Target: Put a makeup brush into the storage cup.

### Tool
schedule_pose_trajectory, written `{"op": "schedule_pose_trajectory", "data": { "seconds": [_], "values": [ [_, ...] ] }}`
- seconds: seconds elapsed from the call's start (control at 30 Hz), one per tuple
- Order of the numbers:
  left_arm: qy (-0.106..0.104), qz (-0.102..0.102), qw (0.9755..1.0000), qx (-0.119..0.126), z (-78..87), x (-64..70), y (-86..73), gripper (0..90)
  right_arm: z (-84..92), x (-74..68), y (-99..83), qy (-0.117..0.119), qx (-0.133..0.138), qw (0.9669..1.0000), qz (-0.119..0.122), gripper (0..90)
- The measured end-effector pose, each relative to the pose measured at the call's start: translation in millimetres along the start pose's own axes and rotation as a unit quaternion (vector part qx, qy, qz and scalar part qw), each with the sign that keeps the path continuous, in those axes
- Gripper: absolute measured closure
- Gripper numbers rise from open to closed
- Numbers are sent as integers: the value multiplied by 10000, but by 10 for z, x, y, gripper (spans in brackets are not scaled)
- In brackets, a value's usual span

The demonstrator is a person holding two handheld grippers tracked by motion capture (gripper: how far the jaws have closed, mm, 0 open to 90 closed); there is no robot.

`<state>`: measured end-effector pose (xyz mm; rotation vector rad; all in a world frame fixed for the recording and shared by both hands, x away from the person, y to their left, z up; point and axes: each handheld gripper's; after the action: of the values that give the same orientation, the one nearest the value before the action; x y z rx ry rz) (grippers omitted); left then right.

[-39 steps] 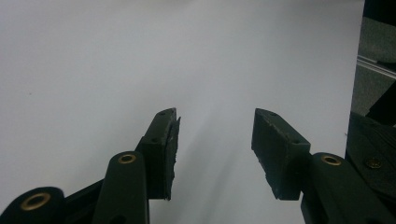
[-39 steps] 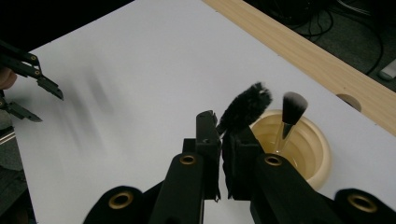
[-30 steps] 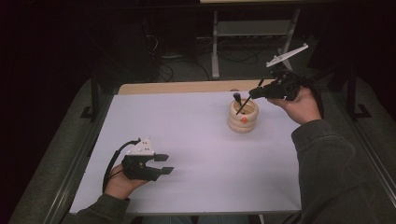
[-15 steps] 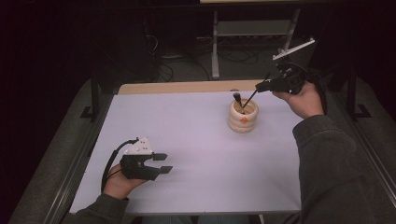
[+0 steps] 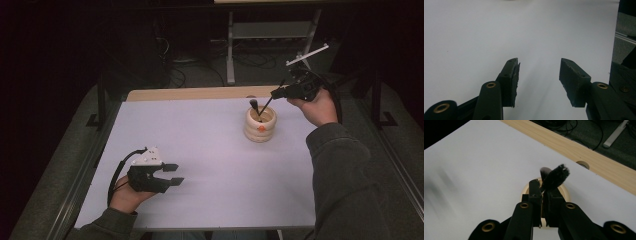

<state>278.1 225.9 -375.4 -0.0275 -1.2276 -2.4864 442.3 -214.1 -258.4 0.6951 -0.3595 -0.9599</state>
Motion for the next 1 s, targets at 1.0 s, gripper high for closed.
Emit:
{"op": "schedule_pose_trajectory", "data": {
  "seconds": [1.0],
  "values": [
    [30,38,10000,76,19,-2,-5,489,-333,-3,-135,-33,-105,9997,-217,840]
  ]
}}
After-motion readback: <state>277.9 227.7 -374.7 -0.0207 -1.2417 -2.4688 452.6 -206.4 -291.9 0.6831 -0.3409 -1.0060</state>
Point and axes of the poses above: each handheld gripper's, and its own axes: z roughly backward along the jaws, y roughly out of its top, x roughly to its right, and after that the axes turned 11 degrees about -y, right-handed
